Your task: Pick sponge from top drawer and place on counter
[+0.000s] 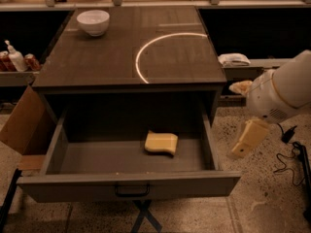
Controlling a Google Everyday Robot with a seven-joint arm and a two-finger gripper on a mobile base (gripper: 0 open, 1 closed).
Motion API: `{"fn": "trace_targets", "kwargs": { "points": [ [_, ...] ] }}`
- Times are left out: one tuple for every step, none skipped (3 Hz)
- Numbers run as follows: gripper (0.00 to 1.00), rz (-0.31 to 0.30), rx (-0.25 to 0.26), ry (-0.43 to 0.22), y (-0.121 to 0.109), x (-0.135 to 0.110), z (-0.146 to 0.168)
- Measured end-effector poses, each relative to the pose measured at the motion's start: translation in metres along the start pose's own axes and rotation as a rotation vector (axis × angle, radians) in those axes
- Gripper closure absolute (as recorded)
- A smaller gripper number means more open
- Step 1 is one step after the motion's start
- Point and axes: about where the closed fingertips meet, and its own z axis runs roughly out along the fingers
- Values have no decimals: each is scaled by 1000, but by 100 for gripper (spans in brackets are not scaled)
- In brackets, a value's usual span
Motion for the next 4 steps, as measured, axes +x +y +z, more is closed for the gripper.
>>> {"fn": "trace_targets", "kwargs": {
  "points": [
    [0,-6,-43,-42,-2,-3,40],
    [0,-12,-69,-56,-3,-10,76],
    [0,-2,-98,-97,-10,-33,141],
    [0,-2,-98,-97,-10,-33,141]
  ]
}}
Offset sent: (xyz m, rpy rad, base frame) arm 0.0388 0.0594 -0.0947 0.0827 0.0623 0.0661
